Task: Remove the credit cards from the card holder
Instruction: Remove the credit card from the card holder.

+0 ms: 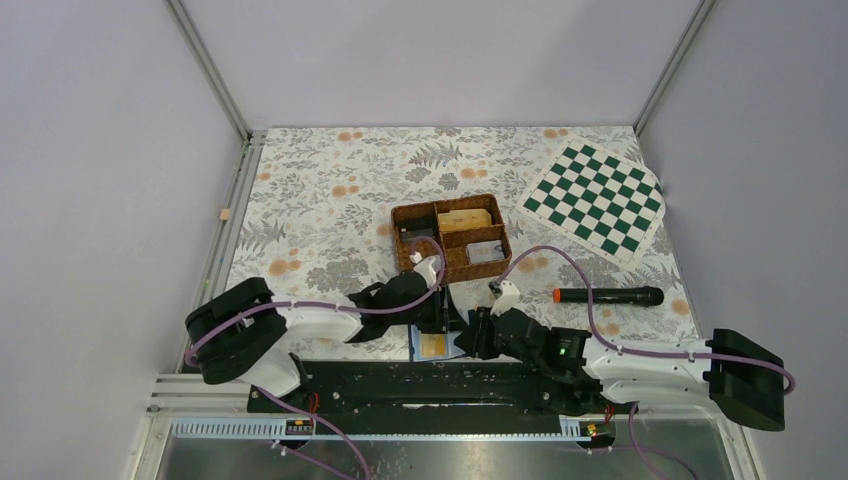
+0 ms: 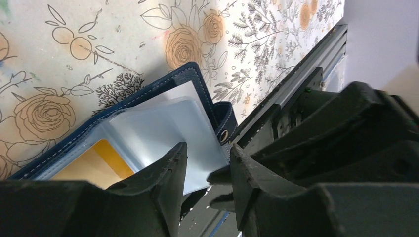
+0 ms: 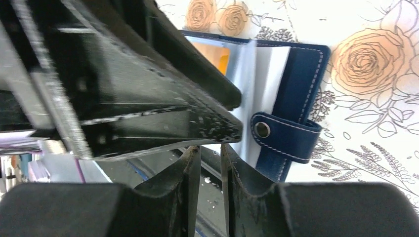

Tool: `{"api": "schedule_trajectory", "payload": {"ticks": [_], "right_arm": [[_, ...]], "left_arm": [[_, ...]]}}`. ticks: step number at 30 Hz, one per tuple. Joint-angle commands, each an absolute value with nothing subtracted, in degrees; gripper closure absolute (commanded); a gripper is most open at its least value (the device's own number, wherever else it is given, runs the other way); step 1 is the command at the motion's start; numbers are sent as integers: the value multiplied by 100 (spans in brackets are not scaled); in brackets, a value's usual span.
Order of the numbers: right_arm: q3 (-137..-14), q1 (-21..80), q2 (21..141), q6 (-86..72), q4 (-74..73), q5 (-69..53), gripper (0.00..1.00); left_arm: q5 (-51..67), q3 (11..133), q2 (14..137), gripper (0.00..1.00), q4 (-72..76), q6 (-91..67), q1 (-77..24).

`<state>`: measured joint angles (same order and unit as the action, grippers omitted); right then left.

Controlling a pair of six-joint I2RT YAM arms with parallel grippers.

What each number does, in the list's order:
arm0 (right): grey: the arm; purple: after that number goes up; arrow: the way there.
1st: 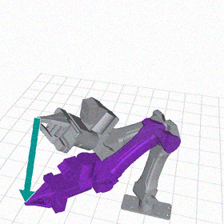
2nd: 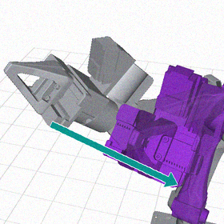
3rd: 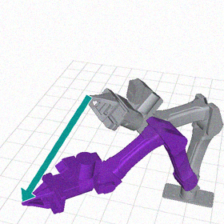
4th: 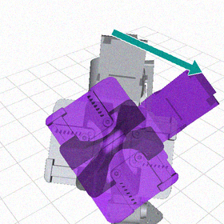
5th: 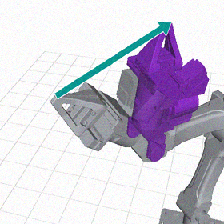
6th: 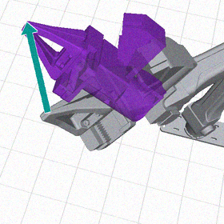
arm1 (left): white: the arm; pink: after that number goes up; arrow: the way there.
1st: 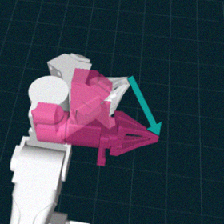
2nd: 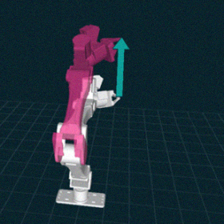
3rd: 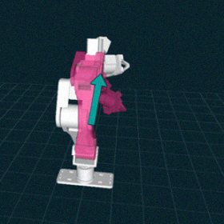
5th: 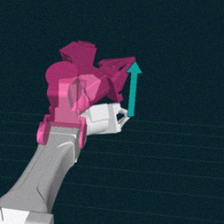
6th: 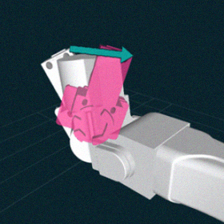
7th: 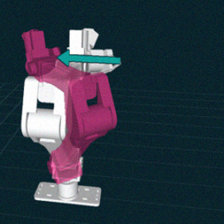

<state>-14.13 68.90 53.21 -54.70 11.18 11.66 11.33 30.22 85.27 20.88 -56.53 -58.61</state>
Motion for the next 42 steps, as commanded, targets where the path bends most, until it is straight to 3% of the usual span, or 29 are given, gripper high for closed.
{"api": "schedule_trajectory", "payload": {"ticks": [1, 11, 19, 33, 42], "right_arm": [[-1466, 6952, 5505, -5584, 1367, 1604, 71], [-1184, 6954, 5816, -6034, 1314, 1815, 67], [-1637, 6952, 6005, -5842, 1482, 1467, 65], [-1983, 6838, 7121, -5856, 2139, 1166, 63], [-1734, 6485, 7589, -5883, 2986, 598, 63]], "left_arm": [[878, 3221, 8083, 62, 2097, -5625, -5802], [293, 3158, 7098, 63, 564, -5628, -5783], [208, 2319, 6451, 66, 600, -5875, -5788], [109, 1938, 6555, 70, 666, -5851, -5781], [128, 1785, 6682, 87, 844, -5941, -5785]]}}
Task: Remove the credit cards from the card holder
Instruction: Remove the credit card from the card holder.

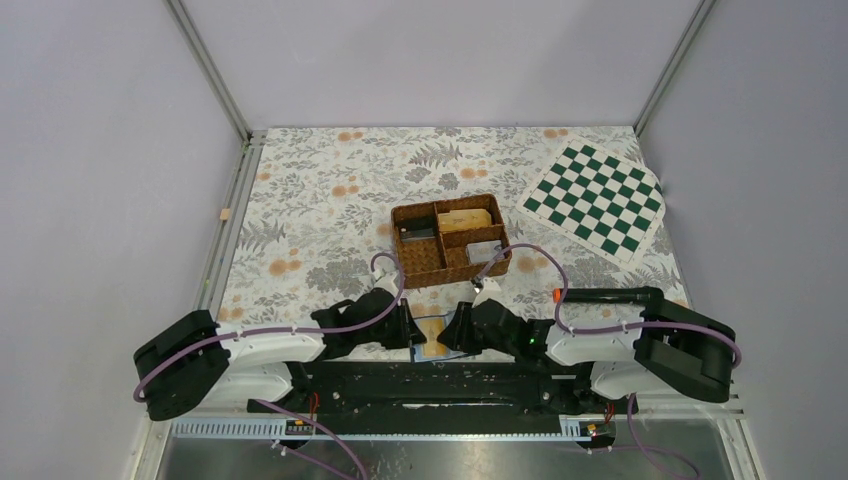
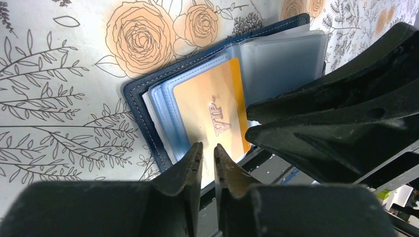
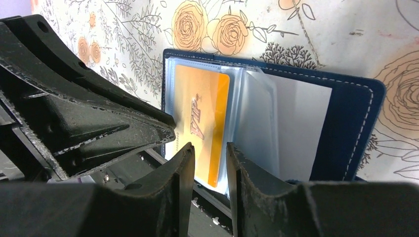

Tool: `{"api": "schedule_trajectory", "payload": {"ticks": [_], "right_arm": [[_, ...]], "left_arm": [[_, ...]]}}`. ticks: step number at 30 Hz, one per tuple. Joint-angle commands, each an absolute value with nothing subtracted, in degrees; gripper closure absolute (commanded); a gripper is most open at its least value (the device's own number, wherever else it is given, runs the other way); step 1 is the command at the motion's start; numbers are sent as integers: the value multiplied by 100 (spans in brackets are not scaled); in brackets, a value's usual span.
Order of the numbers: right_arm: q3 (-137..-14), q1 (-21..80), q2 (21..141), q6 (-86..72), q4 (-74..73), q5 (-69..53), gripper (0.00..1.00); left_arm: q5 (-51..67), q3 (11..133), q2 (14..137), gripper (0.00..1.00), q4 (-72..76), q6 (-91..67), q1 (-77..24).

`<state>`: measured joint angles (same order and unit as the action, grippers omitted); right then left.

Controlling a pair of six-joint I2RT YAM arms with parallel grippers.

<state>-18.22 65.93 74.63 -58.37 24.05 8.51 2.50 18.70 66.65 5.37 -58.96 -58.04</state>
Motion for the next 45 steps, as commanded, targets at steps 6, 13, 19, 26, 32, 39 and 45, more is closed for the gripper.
{"api": "schedule_trajectory", "payload": {"ticks": [6, 13, 19, 26, 32, 39, 45], "right_arm": [[-1599, 6363, 7844, -6061, 3449, 344, 63], [-1565, 6283, 7891, -6120, 3604, 205, 63], [-1386, 6163, 7887, -6236, 4016, 33, 67], [-1148, 6023, 8199, -6377, 4943, -274, 68], [-1159, 6023, 8246, -6425, 4855, -245, 68], [-1184, 6021, 8160, -6384, 4700, -169, 68], [-1194, 6021, 8138, -6360, 4597, -170, 67]], "left_arm": [[114, 1784, 6716, 93, 795, -5924, -5784], [123, 1784, 6797, 93, 817, -5933, -5784], [131, 1777, 6807, 92, 810, -5941, -5788], [186, 1788, 6759, 92, 801, -5972, -5783], [162, 1934, 6291, 86, 361, -6034, -5784], [61, 2140, 6420, 92, 9, -5933, -5784], [118, 2158, 6781, 96, 53, -5951, -5789]]}}
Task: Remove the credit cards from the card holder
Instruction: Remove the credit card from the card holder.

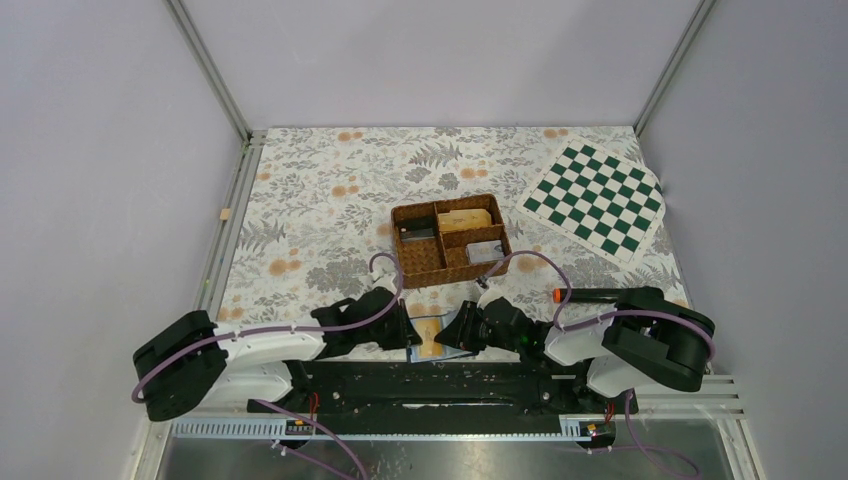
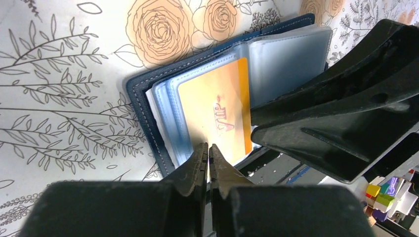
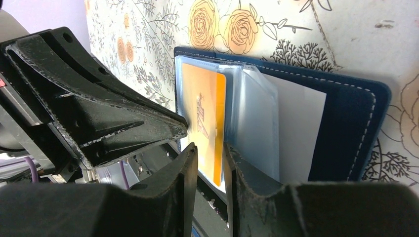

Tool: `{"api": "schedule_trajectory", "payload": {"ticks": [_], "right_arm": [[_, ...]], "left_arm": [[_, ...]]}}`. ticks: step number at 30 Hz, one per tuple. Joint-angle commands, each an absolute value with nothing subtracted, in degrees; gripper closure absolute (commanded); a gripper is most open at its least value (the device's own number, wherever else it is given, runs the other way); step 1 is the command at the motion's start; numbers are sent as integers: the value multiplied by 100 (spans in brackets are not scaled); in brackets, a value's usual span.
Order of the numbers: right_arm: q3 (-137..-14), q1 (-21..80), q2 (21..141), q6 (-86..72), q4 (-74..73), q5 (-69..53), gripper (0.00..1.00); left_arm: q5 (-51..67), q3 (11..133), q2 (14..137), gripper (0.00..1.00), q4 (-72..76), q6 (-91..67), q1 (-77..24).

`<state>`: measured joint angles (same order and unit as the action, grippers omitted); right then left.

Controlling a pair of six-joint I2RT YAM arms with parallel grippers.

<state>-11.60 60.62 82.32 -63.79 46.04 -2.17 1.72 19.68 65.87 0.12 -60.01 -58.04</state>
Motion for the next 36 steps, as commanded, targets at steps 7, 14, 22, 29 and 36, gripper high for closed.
{"api": "schedule_trajectory", "payload": {"ticks": [7, 14, 22, 29, 36], "right_arm": [[-1238, 6021, 8280, -6340, 4860, -318, 67], [-1181, 5939, 8524, -6416, 5384, -515, 72], [-989, 5847, 8877, -6576, 6080, -626, 74], [-938, 5835, 8897, -6611, 6125, -622, 74], [-1001, 5836, 8933, -6601, 6091, -656, 72]], "left_arm": [[317, 2057, 7064, 94, 482, -6019, -5792], [342, 2027, 7101, 94, 598, -6027, -5792], [219, 2186, 6710, 94, 121, -5995, -5791], [-196, 2438, 6169, 97, -996, -5878, -5783], [-234, 2367, 6447, 100, -920, -5867, -5785]]}}
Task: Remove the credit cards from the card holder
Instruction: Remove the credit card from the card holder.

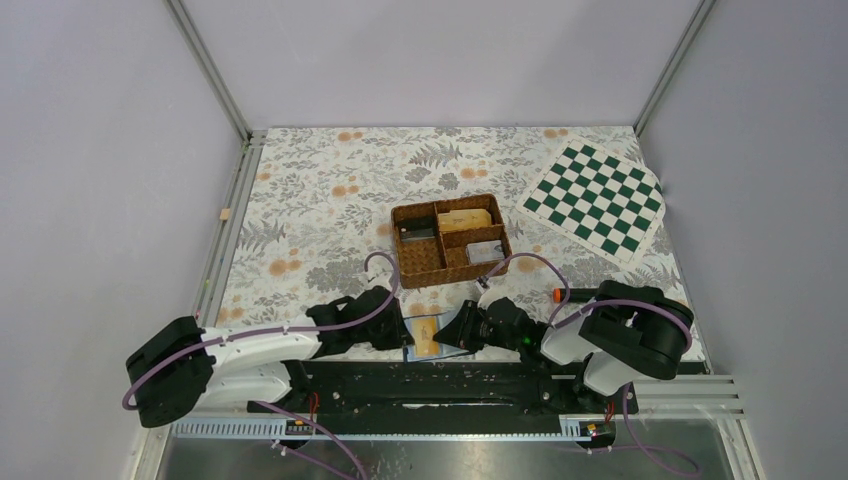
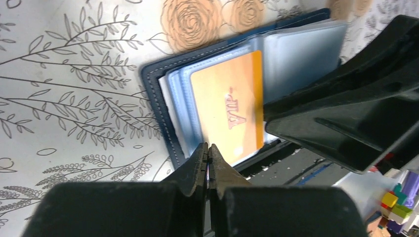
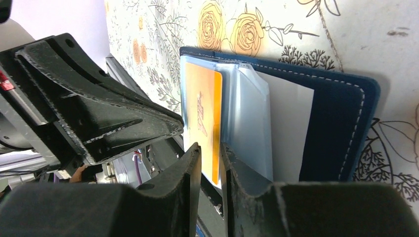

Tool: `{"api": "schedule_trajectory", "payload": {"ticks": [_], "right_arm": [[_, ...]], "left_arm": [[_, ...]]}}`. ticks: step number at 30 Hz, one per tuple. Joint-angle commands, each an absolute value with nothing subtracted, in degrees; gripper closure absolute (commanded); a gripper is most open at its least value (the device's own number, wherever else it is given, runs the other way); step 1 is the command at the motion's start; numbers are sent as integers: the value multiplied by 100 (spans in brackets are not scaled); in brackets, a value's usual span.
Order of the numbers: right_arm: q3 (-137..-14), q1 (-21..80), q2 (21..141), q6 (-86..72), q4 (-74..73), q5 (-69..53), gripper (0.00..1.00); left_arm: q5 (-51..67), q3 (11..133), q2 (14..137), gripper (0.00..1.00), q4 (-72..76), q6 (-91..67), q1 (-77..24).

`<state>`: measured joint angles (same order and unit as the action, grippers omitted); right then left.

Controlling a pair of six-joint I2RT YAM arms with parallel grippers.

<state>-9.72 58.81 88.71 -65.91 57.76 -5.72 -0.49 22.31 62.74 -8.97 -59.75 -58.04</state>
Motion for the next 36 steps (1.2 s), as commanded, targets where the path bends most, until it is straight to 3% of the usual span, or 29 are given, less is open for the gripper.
{"api": "schedule_trajectory", "payload": {"ticks": [1, 10, 12, 16, 18, 36], "right_arm": [[-1008, 5836, 8942, -6608, 6095, -667, 72], [-1059, 5836, 8994, -6610, 6168, -747, 73], [-1028, 5836, 8984, -6625, 6186, -710, 79], [-838, 5817, 8781, -6663, 6255, -518, 98], [-731, 5773, 8542, -6648, 6115, -406, 100], [-780, 5599, 4347, -5615, 1336, 837, 100]], "left_arm": [[-196, 2365, 6533, 100, -872, -5855, -5786], [-35, 2302, 6832, 100, -596, -5865, -5784], [-48, 2303, 6839, 100, -600, -5871, -5783], [-147, 2329, 6853, 100, -746, -5872, -5783], [-205, 2332, 6883, 100, -831, -5878, -5783], [-137, 2405, 7277, 100, -863, -5898, -5784]]}}
